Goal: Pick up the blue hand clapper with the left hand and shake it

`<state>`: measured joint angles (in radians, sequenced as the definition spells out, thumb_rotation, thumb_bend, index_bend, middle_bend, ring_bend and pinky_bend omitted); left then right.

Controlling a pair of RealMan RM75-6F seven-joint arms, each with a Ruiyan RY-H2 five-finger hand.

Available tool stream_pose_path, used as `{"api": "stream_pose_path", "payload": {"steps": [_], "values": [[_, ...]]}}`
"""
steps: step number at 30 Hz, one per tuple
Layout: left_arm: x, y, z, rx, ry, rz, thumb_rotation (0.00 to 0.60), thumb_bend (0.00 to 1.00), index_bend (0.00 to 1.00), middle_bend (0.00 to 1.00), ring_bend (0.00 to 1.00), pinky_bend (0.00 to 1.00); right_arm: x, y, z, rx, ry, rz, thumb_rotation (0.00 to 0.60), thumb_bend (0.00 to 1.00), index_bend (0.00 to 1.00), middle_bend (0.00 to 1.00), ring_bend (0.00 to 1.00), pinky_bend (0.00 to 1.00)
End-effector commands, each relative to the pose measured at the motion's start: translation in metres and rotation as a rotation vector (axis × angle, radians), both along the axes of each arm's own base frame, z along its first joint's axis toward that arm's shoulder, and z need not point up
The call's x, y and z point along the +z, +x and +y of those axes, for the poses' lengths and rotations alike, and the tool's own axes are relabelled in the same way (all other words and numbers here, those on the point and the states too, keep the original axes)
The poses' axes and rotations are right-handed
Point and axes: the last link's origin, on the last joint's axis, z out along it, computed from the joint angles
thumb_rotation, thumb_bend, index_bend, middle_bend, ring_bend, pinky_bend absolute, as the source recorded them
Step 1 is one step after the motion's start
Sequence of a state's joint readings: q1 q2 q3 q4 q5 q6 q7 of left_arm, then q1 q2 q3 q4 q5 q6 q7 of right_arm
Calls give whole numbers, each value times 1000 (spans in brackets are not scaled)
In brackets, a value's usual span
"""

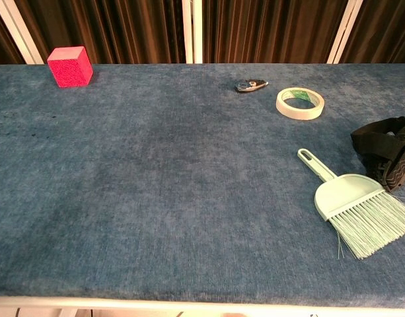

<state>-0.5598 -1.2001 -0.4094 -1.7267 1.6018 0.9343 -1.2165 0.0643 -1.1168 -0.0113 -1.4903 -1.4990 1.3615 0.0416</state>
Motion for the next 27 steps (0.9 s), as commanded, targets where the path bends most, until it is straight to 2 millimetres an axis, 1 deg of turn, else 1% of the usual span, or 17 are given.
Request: {"api": "stream_pose_path", "payload": {"steps": [1,3,5,9,12,15,17,19,22,25,27], "values": [[-63,-64,1,-602,393,1309,600,700,1000,1000,1000,1000,1,0,0,0,-3,-1,600,175,0,0,0,0],[-68,-77,5,-623,376,1420,600,700,1000,1000,1000,1000,3,-1,1,-3,-7,3,600,175,0,0,0,0],[-70,-83,7,-615,360,1467,600,701,1000,1000,1000,1000,5,-3,1,-7,-11,8,600,173,0,0,0,0],[-73,-89,5,-627,331,1534,600,700,1000,1000,1000,1000,6,-3,0,-9,-13,6,600,173,0,0,0,0],[-76,-87,3,-605,312,1521,600,700,1000,1000,1000,1000,4,-1,-1,-1,-10,0,600,173,0,0,0,0],[-76,-79,1,-502,282,1408,600,700,1000,1000,1000,1000,2,0,-1,4,-6,-2,600,173,0,0,0,0],[-74,-69,1,-386,263,1258,600,698,1000,1000,1000,1000,3,1,0,7,-8,-1,600,173,0,0,0,0],[-70,-58,2,-299,283,1115,600,694,1000,1000,1000,1000,3,1,0,9,-12,1,600,173,0,0,0,0],[-67,-47,5,-208,309,946,600,681,1000,1000,1000,1000,3,1,1,11,-12,-1,600,173,0,0,0,0],[-67,-40,10,-128,338,819,600,648,1000,1000,1000,1000,2,2,2,14,-10,-3,600,173,0,0,0,0],[-69,-39,12,-99,345,785,600,640,1000,1000,1000,1000,2,2,2,13,-10,-4,600,173,0,0,0,0]]}}
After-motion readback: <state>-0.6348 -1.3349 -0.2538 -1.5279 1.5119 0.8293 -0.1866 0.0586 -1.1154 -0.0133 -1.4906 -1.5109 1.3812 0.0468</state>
